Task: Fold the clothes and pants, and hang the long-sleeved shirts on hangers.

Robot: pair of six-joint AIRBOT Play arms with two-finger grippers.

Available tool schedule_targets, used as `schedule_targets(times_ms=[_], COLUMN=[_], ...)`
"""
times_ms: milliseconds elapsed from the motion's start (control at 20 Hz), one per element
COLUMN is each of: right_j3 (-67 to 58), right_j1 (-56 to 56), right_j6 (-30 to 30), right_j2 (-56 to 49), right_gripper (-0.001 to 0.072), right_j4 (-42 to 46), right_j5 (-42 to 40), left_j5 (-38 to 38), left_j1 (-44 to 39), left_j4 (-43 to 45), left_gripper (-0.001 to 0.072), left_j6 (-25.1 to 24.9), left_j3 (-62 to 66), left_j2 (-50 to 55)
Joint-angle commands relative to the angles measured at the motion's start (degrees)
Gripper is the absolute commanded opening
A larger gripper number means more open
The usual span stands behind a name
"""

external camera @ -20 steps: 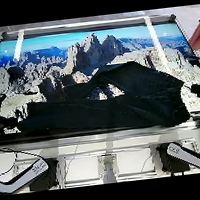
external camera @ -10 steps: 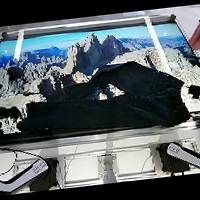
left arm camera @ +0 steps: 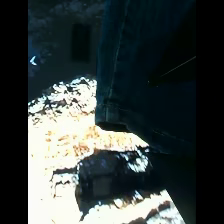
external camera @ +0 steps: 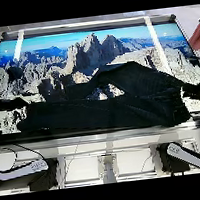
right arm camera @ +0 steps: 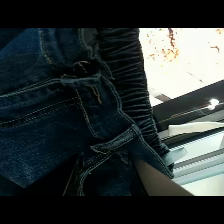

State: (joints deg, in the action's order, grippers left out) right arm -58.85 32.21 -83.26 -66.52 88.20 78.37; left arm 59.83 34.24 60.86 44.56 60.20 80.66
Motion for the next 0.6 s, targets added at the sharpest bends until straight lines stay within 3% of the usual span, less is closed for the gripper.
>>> schedule_targets(times_ms=[0, 350, 500, 550], right_j3=[-0.02, -0.02, -0.02, -0.02], right_j1=[-0.04, -0.04, -0.07, -0.07], right_j6=[0.42, 0.44, 0.42, 0.42], right_j2=[0.04, 0.04, 0.04, 0.04], right_gripper=[0.0343, 0.0343, 0.0343, 0.0344], right_j4=[-0.96, -0.98, -1.75, -2.45], right_j5=[0.09, 0.44, 1.42, 1.79], left_j5=[-2.29, -6.95, -6.36, -5.27], left_j1=[-1.29, -6.64, -6.78, -6.71], left_j4=[-3.41, -0.98, 11.58, 14.84], left_gripper=[0.0480, 0.0472, 0.0472, 0.0470], left_j6=[-0.04, 1.27, 8.33, 8.61], left_j3=[0.22, 4.11, 6.23, 6.49], left_j2=[4.00, 7.08, 7.08, 7.08])
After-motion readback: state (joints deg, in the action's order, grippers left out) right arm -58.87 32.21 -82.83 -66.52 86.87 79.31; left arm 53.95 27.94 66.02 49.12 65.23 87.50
